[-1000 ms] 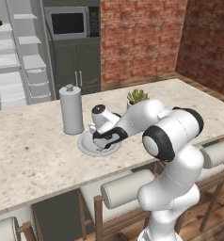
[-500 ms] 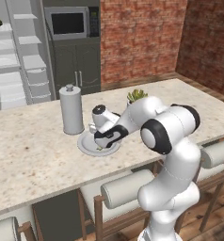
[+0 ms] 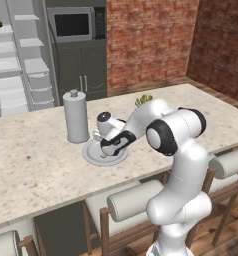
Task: Retrieve the butter from the fridge and place it on a plate on the dining table. Then retrieve the butter knife by the fridge and place it near the plate.
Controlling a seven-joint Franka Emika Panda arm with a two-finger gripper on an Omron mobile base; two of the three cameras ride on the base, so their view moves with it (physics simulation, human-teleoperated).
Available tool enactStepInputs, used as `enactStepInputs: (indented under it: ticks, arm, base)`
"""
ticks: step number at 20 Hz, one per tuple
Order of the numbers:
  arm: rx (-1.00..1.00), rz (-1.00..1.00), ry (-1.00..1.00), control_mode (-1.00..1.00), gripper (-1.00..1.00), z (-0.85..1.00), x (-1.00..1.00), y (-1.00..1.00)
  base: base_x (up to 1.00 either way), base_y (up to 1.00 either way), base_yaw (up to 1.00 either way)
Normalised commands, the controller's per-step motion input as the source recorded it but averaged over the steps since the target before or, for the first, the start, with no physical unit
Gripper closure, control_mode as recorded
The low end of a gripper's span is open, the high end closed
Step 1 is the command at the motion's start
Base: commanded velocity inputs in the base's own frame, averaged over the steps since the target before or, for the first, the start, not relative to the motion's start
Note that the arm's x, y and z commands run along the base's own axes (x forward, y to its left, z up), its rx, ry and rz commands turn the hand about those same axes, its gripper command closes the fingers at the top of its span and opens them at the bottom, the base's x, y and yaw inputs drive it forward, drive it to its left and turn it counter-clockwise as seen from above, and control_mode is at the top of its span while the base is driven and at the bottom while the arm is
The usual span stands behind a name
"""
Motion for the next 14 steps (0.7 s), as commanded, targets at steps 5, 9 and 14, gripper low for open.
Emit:
enactStepInputs:
  ticks: [5, 9, 14]
  arm:
    - [0.0, 0.0, -0.01, -1.0, 1.0, -0.11, 0.24, 0.11]
    - [0.0, 0.0, 0.0, -1.0, -1.0, -0.08, 0.18, 0.09]
    - [0.0, 0.0, 0.0, -1.0, -1.0, 0.0, 0.03, 0.01]
  base:
    - [0.0, 0.0, 0.0]
    - [0.0, 0.0, 0.0]
    - [0.0, 0.0, 0.0]
